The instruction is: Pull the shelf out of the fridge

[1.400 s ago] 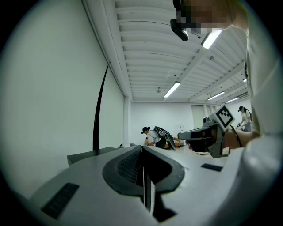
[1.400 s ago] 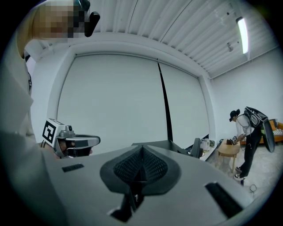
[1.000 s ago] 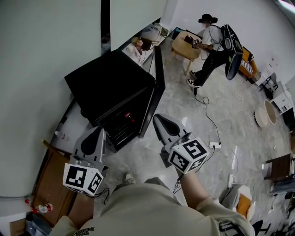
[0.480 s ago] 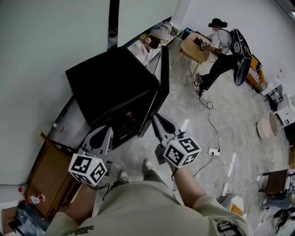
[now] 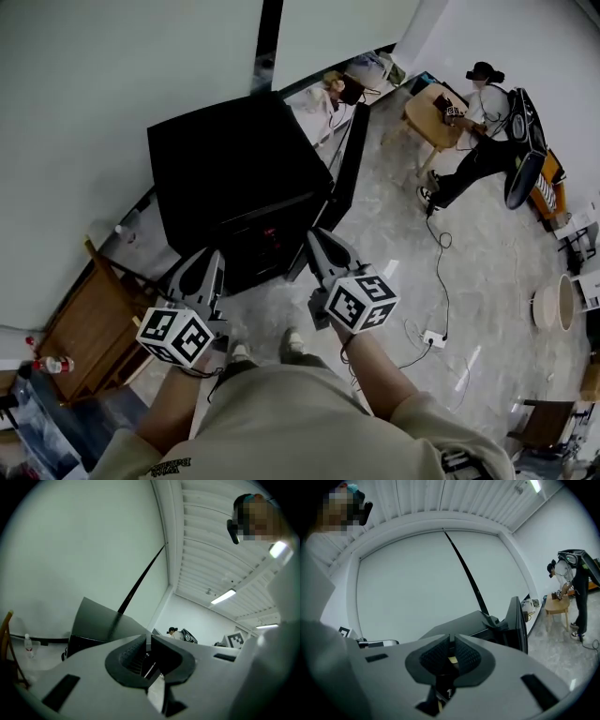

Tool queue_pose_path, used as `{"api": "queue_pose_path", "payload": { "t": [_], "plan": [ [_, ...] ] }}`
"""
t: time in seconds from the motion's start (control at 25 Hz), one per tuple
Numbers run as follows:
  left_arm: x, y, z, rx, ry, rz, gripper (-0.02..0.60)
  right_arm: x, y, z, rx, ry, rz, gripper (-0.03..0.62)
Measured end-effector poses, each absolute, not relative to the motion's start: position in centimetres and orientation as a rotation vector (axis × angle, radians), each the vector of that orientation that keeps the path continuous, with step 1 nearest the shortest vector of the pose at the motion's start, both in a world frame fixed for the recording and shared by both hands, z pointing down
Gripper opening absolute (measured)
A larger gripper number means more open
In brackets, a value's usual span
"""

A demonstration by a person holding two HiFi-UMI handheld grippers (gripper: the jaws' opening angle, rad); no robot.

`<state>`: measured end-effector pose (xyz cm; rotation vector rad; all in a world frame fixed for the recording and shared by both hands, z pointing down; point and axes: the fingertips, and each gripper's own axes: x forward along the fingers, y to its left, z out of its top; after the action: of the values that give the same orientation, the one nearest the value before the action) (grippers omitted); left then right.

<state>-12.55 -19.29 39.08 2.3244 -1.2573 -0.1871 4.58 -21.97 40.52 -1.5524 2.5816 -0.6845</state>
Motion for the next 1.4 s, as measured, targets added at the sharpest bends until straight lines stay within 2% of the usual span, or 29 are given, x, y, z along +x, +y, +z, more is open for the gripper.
{"api": "queue_pose_path", "payload": {
  "t": [0.32, 0.4, 0.48, 0.6, 0.92, 1.24, 1.4],
  "plan": [
    [-11.7, -19.9, 40.6, 2.098, -1.324, -0.412, 0.014, 6.0, -24.6, 42.1, -1.437, 2.538, -0.798, 0.002],
    [-11.6, -20.2, 41.1, 2.036, -1.318, -0.484, 0.017, 6.0, -25.3, 42.5, -1.405, 2.516, -0.835, 0.035],
    [-11.5, -20.5, 41.8, 1.979, -1.298, -0.545, 0.059, 5.7, -25.7, 43.0, -1.369, 2.506, -0.873, 0.079],
    [-11.6, -20.9, 43.1, 1.902, -1.287, -0.588, 0.114, 5.4, -26.1, 43.8, -1.325, 2.485, -0.906, 0.108],
    [-11.4, -23.6, 44.8, 1.749, -1.259, -0.791, 0.172, 4.8, -27.5, 46.6, -1.273, 2.376, -1.025, 0.163],
    [-11.9, -24.9, 48.8, 1.593, -1.209, -0.869, 0.198, 3.6, -29.1, 49.7, -1.24, 2.277, -1.152, 0.209],
    [-12.5, -25.3, 51.1, 1.513, -1.2, -0.902, 0.21, 3.2, -29.9, 52.0, -1.241, 2.225, -1.228, 0.21]
  ]
}}
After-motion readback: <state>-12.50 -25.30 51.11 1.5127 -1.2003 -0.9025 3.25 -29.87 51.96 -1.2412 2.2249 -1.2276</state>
